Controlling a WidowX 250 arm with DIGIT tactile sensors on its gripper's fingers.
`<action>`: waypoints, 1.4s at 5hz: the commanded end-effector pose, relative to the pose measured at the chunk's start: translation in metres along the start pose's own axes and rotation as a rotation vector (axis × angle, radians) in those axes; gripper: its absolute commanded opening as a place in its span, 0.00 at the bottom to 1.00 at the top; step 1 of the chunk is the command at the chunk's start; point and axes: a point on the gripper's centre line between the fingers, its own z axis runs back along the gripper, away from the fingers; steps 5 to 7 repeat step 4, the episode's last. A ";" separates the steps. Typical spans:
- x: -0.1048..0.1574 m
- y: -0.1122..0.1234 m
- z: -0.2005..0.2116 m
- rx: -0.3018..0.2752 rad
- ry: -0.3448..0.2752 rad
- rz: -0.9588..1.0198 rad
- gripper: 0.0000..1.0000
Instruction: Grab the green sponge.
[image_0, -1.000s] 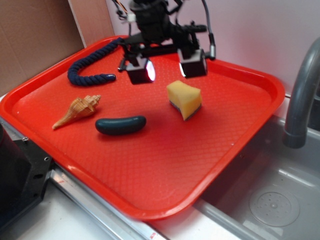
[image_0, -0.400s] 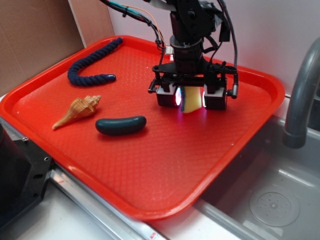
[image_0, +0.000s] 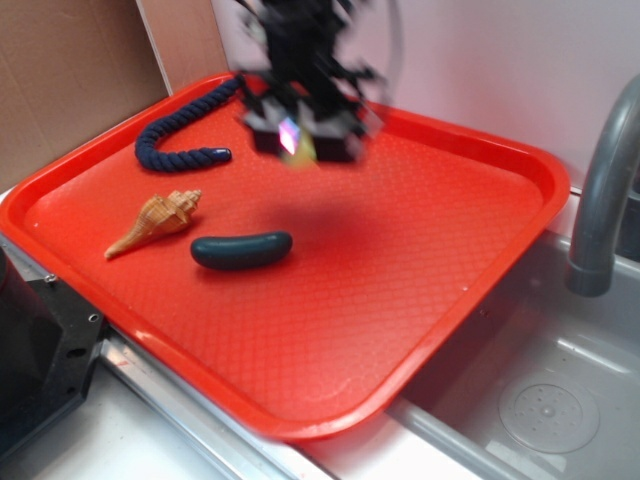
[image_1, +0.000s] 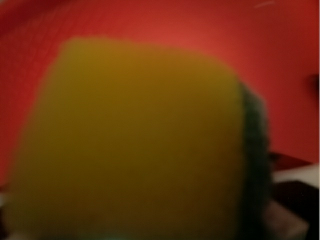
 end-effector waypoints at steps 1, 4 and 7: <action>-0.007 0.062 0.095 0.074 0.016 -0.084 0.00; -0.042 0.068 0.154 0.201 -0.194 -0.129 0.00; -0.042 0.068 0.154 0.201 -0.194 -0.129 0.00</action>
